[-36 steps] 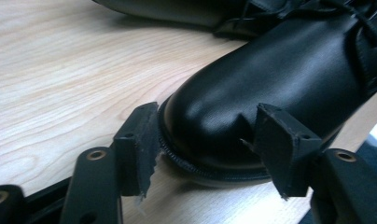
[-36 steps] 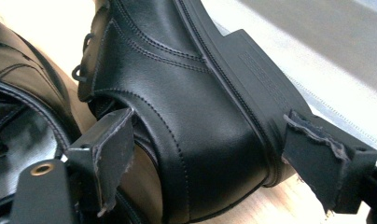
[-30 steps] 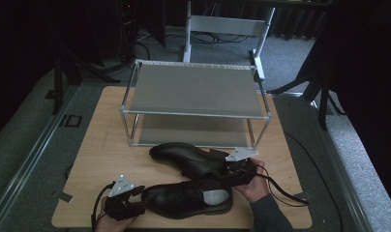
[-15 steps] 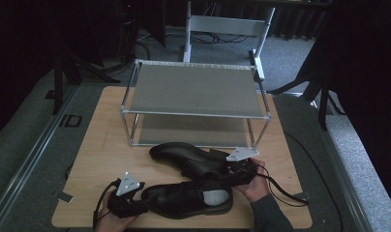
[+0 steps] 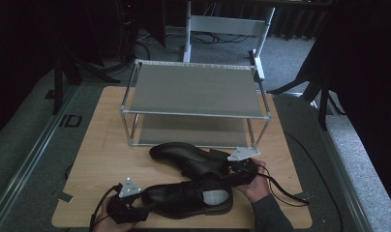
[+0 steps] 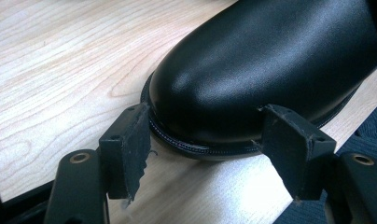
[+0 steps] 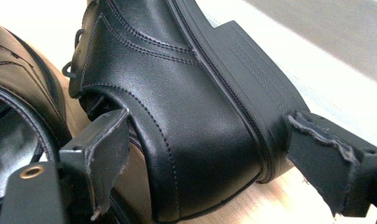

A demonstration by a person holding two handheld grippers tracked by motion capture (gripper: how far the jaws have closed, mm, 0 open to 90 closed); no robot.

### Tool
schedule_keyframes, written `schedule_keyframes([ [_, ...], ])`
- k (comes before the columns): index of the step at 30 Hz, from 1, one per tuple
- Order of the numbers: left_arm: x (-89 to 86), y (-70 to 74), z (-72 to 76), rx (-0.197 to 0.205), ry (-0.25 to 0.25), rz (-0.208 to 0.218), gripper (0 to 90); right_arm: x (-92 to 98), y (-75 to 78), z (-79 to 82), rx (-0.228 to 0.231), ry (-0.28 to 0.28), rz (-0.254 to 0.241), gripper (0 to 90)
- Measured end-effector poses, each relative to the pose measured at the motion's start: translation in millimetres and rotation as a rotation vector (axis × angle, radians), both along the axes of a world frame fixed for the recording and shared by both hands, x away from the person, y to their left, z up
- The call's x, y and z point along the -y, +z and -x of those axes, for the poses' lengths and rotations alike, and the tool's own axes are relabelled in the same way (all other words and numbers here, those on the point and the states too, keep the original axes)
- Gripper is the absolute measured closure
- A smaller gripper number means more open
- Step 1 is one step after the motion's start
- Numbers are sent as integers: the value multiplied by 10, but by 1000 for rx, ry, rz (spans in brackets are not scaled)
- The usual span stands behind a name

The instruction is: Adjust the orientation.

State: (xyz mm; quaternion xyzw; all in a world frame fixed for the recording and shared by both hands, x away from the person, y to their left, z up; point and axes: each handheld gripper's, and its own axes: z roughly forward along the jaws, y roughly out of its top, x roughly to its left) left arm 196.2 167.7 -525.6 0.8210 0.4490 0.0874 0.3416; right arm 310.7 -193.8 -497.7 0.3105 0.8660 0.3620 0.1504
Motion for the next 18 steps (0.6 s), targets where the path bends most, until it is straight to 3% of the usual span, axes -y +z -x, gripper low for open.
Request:
schedule_keyframes([
  [7,-12,-14,-153,2,-10,51,334,9,-7,-14,8,-2,-7,131],
  [18,90,48,-466,46,-42,99,379,26,15,-51,13,-13,-30,145],
])
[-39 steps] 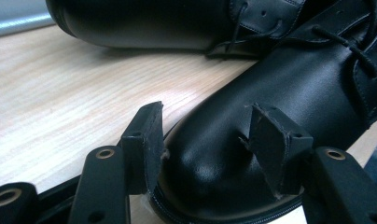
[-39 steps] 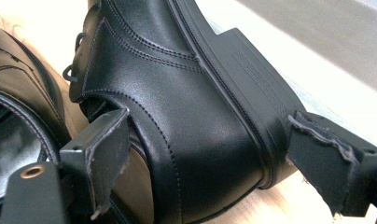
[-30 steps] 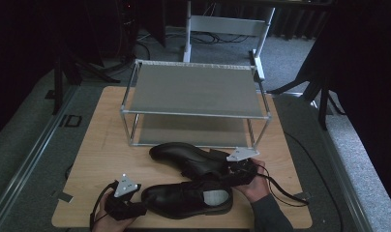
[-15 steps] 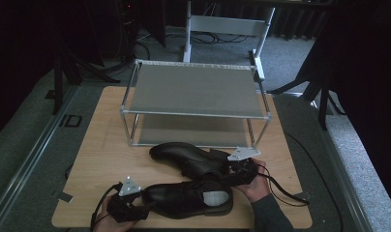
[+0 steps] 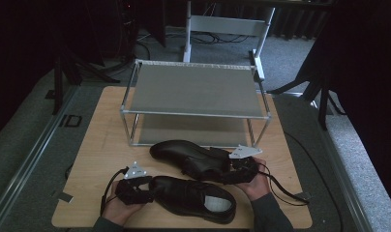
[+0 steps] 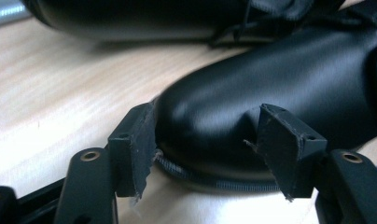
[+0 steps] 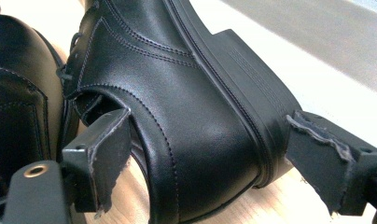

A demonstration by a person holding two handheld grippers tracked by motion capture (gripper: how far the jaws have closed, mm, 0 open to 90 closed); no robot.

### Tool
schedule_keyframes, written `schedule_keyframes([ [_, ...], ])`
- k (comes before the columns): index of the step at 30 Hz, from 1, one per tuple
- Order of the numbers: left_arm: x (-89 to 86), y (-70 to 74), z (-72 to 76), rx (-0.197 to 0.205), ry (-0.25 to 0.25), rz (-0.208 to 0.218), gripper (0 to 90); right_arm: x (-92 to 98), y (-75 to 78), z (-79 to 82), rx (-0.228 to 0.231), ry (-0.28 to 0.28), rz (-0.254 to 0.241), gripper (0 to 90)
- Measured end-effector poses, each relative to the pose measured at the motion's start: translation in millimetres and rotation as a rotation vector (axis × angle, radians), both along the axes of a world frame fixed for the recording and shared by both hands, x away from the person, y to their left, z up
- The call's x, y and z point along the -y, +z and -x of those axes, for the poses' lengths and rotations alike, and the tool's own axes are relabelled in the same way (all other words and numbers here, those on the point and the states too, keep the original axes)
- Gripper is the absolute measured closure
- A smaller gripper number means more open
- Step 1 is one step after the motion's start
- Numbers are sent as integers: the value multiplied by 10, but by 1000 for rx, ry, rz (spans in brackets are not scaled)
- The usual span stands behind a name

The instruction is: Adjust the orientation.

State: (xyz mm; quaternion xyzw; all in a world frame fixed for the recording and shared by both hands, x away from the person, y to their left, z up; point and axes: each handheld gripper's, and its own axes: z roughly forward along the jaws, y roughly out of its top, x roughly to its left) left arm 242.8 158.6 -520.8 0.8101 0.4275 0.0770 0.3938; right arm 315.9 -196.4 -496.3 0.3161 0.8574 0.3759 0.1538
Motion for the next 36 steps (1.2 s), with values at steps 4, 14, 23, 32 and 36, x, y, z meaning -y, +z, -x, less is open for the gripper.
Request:
schedule_keyframes([
  [4,38,18,-65,14,-6,0,359,-3,1,6,7,1,7,145],
  [14,179,33,-174,54,-14,25,411,25,61,-63,30,-34,-49,205],
  [23,205,39,-141,121,33,-1,436,-8,31,-250,75,-107,31,469],
  [32,159,37,-139,126,55,-4,437,-104,129,-363,141,-143,107,646],
  [36,152,37,-138,130,60,-7,437,-156,158,-370,167,-185,163,754],
])
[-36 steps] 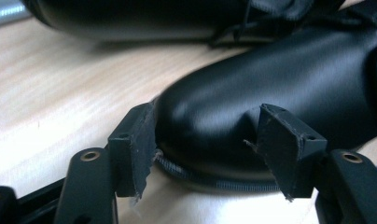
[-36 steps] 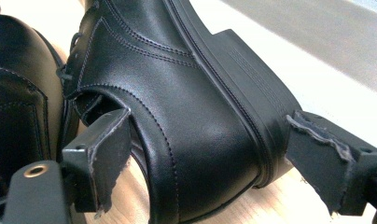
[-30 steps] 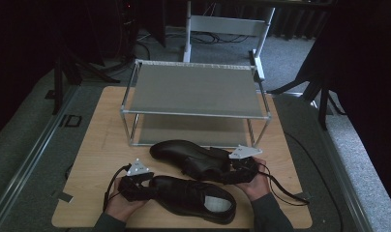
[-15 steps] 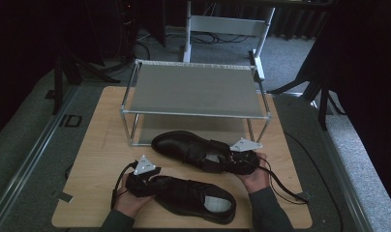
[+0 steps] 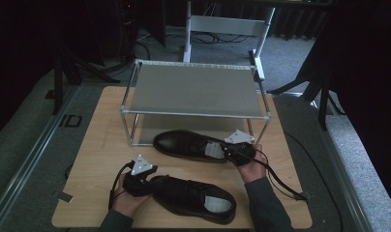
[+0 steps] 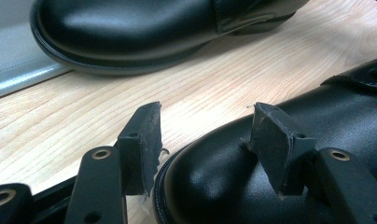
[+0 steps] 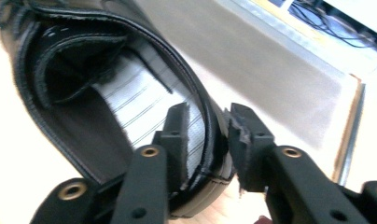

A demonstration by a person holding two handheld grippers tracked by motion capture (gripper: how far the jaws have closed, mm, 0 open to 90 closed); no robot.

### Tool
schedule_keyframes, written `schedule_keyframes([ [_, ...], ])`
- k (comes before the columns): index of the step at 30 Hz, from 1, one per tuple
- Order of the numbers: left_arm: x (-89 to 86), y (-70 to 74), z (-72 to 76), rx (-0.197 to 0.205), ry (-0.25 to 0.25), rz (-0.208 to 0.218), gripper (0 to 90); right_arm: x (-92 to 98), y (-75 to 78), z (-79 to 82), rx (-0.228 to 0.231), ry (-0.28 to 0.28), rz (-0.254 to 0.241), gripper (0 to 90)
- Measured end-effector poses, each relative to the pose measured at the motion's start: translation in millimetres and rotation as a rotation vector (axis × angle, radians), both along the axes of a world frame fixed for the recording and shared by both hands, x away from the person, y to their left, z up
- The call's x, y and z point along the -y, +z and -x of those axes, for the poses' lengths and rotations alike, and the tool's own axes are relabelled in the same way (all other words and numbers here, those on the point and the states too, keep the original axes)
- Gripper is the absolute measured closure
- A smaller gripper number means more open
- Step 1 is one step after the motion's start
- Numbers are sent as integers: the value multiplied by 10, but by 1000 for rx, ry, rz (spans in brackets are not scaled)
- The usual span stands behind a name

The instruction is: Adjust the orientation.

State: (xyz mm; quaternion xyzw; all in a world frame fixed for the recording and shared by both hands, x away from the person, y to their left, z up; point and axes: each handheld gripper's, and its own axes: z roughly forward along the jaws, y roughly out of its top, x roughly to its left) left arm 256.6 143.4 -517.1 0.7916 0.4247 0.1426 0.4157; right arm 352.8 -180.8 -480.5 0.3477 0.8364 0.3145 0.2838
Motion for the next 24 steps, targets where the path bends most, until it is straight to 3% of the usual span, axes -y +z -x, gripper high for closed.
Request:
schedule_keyframes([
  [1,-3,2,3,4,5,-3,437,8,6,-5,0,-11,-2,774],
  [3,-12,8,5,4,9,-8,444,83,24,-14,-59,-20,-57,780],
  [4,-15,8,7,4,10,-8,445,120,31,9,-63,-28,-71,779],
  [10,-20,37,38,12,8,-8,440,291,83,220,-59,-35,-48,779],
  [13,-40,57,75,18,9,-12,434,387,84,310,-77,-42,-67,777],
  [20,-112,19,237,-8,10,-43,400,539,37,481,-115,-47,-34,769],
  [24,-199,-24,350,-29,40,-47,359,568,24,519,-114,-36,-42,723],
])
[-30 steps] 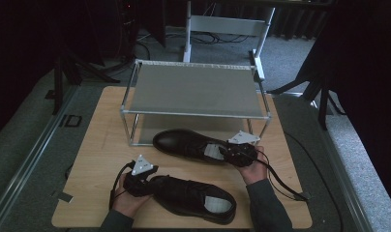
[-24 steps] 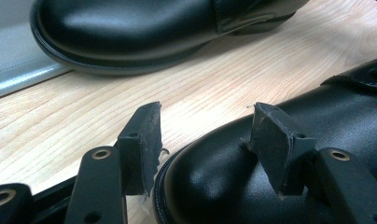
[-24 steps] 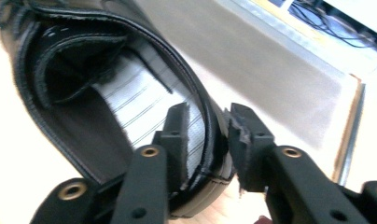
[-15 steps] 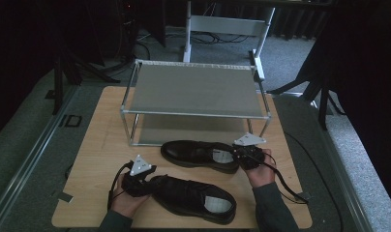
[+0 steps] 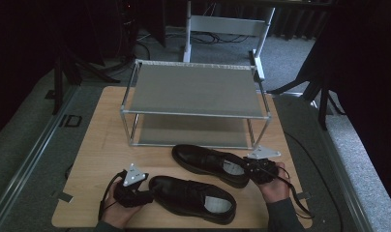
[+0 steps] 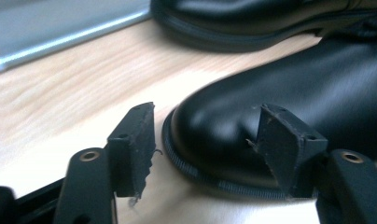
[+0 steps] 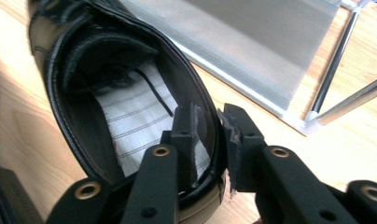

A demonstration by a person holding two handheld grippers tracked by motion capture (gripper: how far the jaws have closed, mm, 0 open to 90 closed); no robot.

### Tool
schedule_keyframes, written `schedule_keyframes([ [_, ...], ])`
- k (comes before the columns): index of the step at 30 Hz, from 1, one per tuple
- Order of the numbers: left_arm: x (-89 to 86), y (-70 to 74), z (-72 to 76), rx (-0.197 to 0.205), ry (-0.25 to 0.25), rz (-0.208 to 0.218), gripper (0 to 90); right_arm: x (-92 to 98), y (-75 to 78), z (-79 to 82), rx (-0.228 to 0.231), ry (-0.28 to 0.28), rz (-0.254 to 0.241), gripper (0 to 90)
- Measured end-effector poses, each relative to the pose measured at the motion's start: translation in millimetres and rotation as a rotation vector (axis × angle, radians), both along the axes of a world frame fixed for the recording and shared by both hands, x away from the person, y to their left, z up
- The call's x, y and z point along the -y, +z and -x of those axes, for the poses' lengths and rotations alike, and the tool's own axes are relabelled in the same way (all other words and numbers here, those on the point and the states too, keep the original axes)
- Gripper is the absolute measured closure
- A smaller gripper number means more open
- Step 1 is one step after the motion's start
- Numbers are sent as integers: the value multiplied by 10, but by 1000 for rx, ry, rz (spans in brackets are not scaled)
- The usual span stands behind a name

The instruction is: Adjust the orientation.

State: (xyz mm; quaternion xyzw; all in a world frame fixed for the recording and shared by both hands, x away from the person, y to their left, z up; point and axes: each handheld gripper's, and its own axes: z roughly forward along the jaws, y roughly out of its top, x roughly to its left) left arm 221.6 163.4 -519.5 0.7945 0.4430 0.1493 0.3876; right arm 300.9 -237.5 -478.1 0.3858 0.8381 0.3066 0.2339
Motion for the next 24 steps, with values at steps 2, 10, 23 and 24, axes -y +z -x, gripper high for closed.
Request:
schedule_keyframes([
  [2,-32,-44,56,-28,0,19,334,1,-3,8,8,5,-1,672],
  [10,132,-196,273,-83,-94,-32,395,15,178,209,44,64,-88,554],
  [23,231,-215,278,-70,-84,-71,387,-421,95,604,-78,370,-140,658],
  [24,232,-215,276,-70,-84,-72,387,-460,62,599,-86,378,-115,684],
])
